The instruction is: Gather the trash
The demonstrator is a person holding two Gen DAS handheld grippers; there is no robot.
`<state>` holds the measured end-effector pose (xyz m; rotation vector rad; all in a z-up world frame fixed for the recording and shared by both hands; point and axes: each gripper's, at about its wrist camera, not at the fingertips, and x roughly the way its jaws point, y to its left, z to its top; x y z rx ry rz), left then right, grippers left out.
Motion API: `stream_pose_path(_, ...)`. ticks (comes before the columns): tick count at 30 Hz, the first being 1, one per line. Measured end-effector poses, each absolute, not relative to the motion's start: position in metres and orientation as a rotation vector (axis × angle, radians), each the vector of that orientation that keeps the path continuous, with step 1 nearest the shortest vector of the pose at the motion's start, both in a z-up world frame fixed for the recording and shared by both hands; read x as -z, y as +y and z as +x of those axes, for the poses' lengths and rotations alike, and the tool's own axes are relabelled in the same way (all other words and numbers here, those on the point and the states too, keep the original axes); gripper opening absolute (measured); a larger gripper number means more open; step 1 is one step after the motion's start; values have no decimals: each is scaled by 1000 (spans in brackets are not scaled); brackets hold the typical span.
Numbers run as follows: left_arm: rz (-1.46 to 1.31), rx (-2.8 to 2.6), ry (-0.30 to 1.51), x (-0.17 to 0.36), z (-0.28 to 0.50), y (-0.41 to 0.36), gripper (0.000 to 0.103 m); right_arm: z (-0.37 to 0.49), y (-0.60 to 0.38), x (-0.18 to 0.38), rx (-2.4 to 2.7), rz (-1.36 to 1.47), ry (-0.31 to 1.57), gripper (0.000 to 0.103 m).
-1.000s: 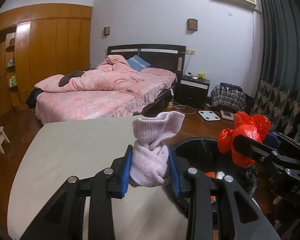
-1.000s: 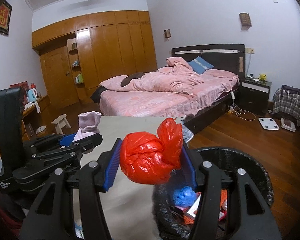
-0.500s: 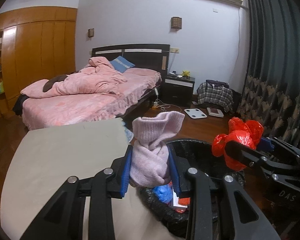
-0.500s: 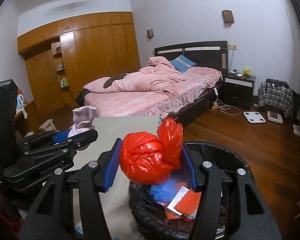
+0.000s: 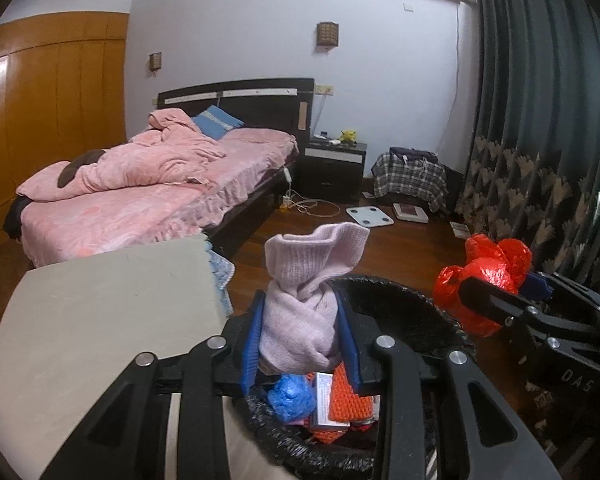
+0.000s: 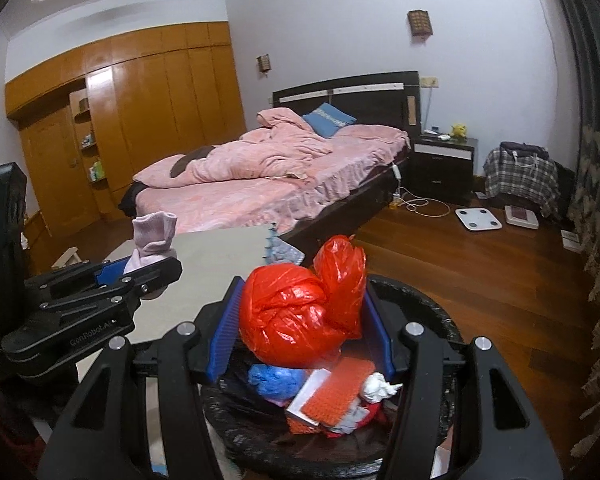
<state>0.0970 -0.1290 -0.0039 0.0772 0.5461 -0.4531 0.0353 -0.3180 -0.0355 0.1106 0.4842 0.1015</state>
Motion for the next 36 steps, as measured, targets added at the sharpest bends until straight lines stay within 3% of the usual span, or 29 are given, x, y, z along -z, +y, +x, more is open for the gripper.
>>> stream_pose_path(21,110,554,646,65,152,-179,34,75,-359,80,-26,136,576,55)
stream_pose_path(25,117,580,657,72,158,-185,36,81,-363,86,-12,138,586,62)
stream_pose_path(29,114,596,657,74,161,-187,53,84,-370,91,13,144,596,71)
stream_pose_path(31,111,598,655,74,161,-186,56,82,-374,90,25,156,589,74)
stream_pose_path(34,106,584,653,72,162,-181,63,79,-376,87,40,155,573,87)
stream_pose_path(36,100,572,648,69,162,-177,73,76,-377,83,52,153,554,92)
